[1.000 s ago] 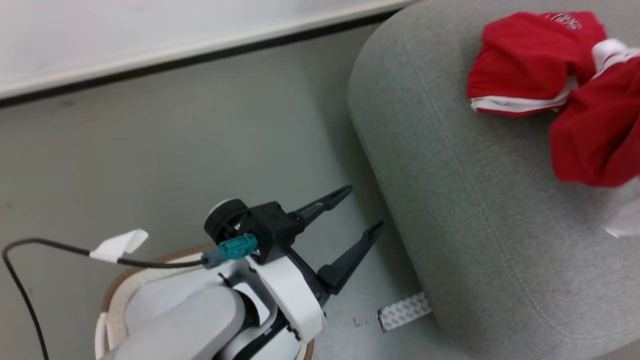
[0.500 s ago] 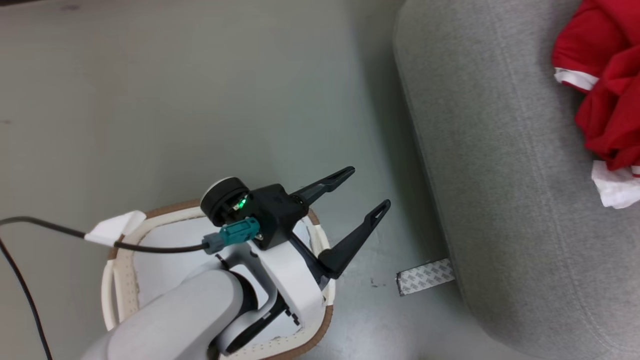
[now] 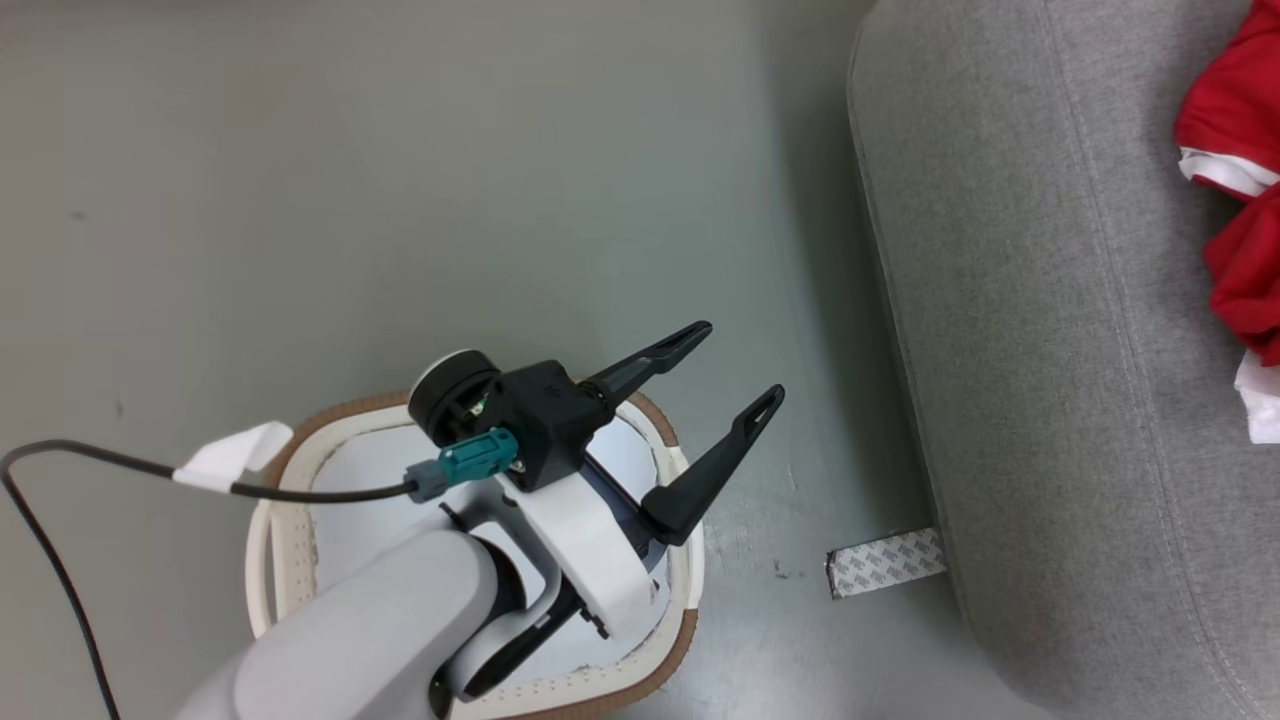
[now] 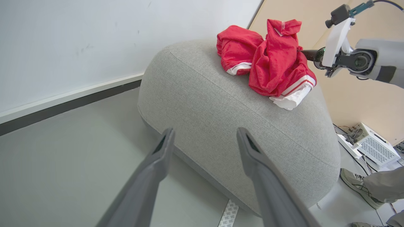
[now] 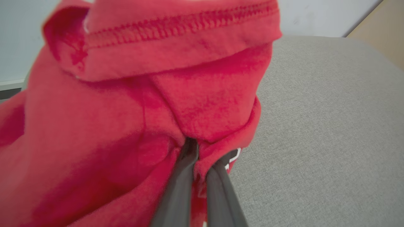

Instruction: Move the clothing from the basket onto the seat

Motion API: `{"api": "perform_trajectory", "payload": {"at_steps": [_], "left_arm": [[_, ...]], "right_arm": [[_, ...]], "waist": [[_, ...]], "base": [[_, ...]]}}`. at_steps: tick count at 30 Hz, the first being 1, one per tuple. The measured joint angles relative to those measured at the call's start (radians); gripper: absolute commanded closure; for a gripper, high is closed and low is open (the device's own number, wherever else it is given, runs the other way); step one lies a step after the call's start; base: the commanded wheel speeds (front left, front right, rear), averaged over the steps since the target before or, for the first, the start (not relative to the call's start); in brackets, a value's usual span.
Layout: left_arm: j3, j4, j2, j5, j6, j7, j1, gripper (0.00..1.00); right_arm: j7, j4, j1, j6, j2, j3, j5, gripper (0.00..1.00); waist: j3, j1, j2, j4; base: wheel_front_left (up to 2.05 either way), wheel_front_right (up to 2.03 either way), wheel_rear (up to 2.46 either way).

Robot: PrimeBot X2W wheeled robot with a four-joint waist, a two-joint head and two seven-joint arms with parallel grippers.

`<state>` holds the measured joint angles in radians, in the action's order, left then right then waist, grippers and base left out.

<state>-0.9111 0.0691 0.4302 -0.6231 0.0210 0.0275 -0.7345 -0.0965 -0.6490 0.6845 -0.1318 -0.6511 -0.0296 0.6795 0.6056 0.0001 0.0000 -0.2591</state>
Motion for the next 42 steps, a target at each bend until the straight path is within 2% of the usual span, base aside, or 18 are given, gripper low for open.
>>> {"api": "perform_trajectory", "payload": {"at_steps": [1, 2, 3, 6, 10, 17, 21, 26, 30, 36, 42], "left_arm": [[0.0, -0.003, -0.002, -0.002, 0.0, 0.001, 0.0, 0.0], [0.0, -0.007, -0.005, -0.003, 0.0, 0.003, 0.001, 0.0], [-0.002, -0.01, -0.006, -0.004, 0.0, 0.008, 0.002, 0.0], [-0.003, -0.025, -0.009, -0.006, -0.003, 0.019, 0.006, 0.0], [0.001, -0.041, -0.017, -0.022, -0.002, 0.046, 0.025, 0.0], [0.015, -0.074, -0.023, -0.062, 0.011, 0.1, 0.089, 0.0], [0.03, -0.089, -0.023, -0.089, 0.027, 0.132, 0.141, 0.0], [0.05, -0.097, -0.026, -0.112, 0.05, 0.162, 0.181, 0.0], [0.091, -0.096, -0.022, -0.141, 0.081, 0.182, 0.212, 0.0], [0.17, -0.083, 0.018, -0.174, 0.126, 0.207, 0.275, 0.0], [0.269, -0.041, 0.044, -0.204, 0.175, 0.229, 0.373, 0.0]], "right_arm": [[0.0, 0.0, -0.002, 0.0, -0.002, -0.007, 0.001, 0.73], [0.0, 0.0, -0.006, 0.0, -0.007, -0.017, 0.001, 0.21], [0.0, 0.002, -0.009, 0.0, -0.011, -0.026, 0.0, 0.0], [0.006, 0.013, -0.021, 0.0, -0.025, -0.049, -0.003, 0.0], [0.001, 0.047, -0.057, 0.0, -0.085, -0.069, -0.015, 0.0], [0.004, 0.226, -0.106, 0.0, -0.204, -0.097, -0.062, 0.0], [-0.018, 0.352, -0.116, 0.0, -0.212, -0.099, -0.071, 0.0], [-0.047, 0.483, -0.14, 0.0, -0.201, -0.098, -0.071, 0.0], [-0.067, 0.571, -0.165, 0.0, -0.159, -0.108, -0.07, 0.0], [-0.056, 0.654, -0.186, 0.0, -0.063, -0.122, -0.06, 0.0], [-0.007, 0.718, -0.299, 0.0, 0.046, -0.116, -0.079, 0.0]], "waist": [[-0.005, 0.0, 0.0, 0.0], [-0.012, 0.0, 0.0, -0.001], [-0.019, 0.0, 0.0, -0.001], [-0.047, 0.0, 0.0001, -0.002], [-0.098, -0.0001, 0.0, 0.002], [-0.22, -0.0002, 0.0, 0.018], [-0.304, -0.0003, 0.0001, 0.03], [-0.409, -0.0004, 0.0, 0.062], [-0.478, -0.0005, 0.0001, 0.108], [-0.539, -0.0005, 0.0, 0.189], [-0.573, -0.0004, 0.0001, 0.25]], "base": [[0.0, 0.0, 0.0], [0.0, 0.0, 0.0], [0.0, 0.0, 0.0], [0.0, 0.0, 0.0], [0.0, 0.0, 0.0], [0.0, 0.0, 0.0], [0.0, 0.0, 0.0], [0.0, 0.0, 0.0], [0.0, 0.0, 0.0], [0.0, 0.0, 0.0], [0.0, 0.0, 0.0]]}}
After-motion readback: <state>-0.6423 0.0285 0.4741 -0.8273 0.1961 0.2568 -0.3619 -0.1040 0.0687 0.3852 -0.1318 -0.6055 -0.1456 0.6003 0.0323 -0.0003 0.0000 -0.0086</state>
